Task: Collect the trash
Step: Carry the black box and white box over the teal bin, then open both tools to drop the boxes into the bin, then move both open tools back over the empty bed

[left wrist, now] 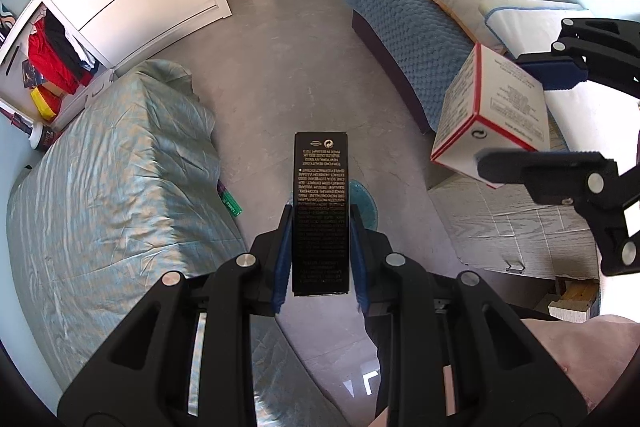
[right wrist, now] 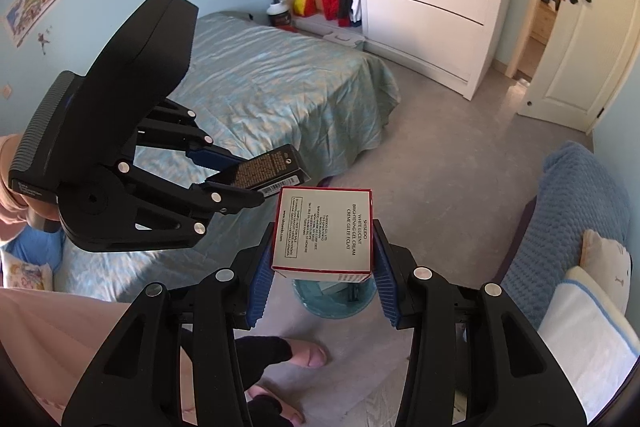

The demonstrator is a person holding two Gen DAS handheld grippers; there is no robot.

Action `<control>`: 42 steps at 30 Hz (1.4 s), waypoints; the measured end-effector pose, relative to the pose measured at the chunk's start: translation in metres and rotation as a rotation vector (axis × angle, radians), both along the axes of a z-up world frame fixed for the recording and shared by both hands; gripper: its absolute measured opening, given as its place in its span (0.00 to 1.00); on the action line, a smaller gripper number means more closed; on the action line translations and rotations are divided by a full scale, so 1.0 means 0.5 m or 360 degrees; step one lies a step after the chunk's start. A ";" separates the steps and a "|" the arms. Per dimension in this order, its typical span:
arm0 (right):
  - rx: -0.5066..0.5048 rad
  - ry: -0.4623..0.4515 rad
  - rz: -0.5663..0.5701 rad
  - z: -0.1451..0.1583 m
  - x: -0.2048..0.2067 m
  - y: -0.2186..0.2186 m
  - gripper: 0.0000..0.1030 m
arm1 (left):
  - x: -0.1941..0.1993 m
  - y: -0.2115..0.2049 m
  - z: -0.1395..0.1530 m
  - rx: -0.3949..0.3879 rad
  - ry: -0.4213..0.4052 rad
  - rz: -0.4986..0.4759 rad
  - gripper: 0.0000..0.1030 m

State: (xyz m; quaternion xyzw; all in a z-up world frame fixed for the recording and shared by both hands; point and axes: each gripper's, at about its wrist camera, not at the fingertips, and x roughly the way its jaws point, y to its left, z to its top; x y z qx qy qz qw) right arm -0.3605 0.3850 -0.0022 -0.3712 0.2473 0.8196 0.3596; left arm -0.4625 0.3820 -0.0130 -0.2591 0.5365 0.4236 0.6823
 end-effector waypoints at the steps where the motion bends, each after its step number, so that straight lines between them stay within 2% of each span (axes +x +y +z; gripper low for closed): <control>1: -0.0002 -0.0001 0.0006 -0.001 -0.003 0.003 0.44 | -0.001 0.003 0.000 0.0000 -0.0004 0.0004 0.23; 8: -0.0024 -0.0014 0.0012 -0.004 0.000 0.008 0.46 | -0.007 0.026 -0.005 0.0001 -0.0009 0.0004 0.24; 9: -0.0031 -0.0023 0.0003 -0.003 0.003 0.012 0.53 | -0.008 0.029 -0.006 0.0010 -0.0008 0.0005 0.34; 10: -0.0027 -0.0024 -0.0027 -0.003 0.004 0.016 0.60 | -0.005 0.028 -0.006 0.0015 -0.0008 0.0013 0.56; 11: -0.0027 0.0000 -0.0048 -0.003 0.009 0.019 0.67 | -0.007 0.031 -0.007 0.0033 -0.0014 0.0023 0.63; 12: -0.0037 0.0025 -0.0063 -0.001 0.014 0.021 0.67 | -0.006 0.034 -0.007 0.0040 -0.0016 0.0025 0.65; 15: -0.0051 0.0024 -0.0096 0.001 0.025 0.032 0.67 | -0.007 0.043 -0.013 0.0028 -0.0005 0.0030 0.66; 18: -0.0056 0.0001 -0.0105 0.000 0.030 0.035 0.67 | -0.006 0.048 -0.014 0.0034 -0.0004 0.0034 0.72; 22: -0.0067 -0.0005 -0.0128 0.000 0.039 0.042 0.68 | -0.005 0.049 -0.018 0.0036 0.0015 0.0021 0.73; 26: -0.0048 0.0001 -0.0151 0.004 0.043 0.038 0.77 | -0.007 0.047 -0.018 0.0028 0.0016 0.0023 0.73; 31: -0.0050 -0.0011 -0.0169 0.002 0.049 0.036 0.80 | -0.010 0.047 -0.016 0.0038 0.0027 0.0021 0.76; 35: -0.0035 -0.0019 -0.0224 0.002 0.062 0.032 0.86 | -0.005 0.045 -0.014 0.0037 0.0024 -0.0005 0.80; 42: -0.0057 -0.0018 -0.0353 -0.003 0.101 0.010 0.86 | 0.029 0.040 -0.015 0.0038 0.0031 -0.0103 0.82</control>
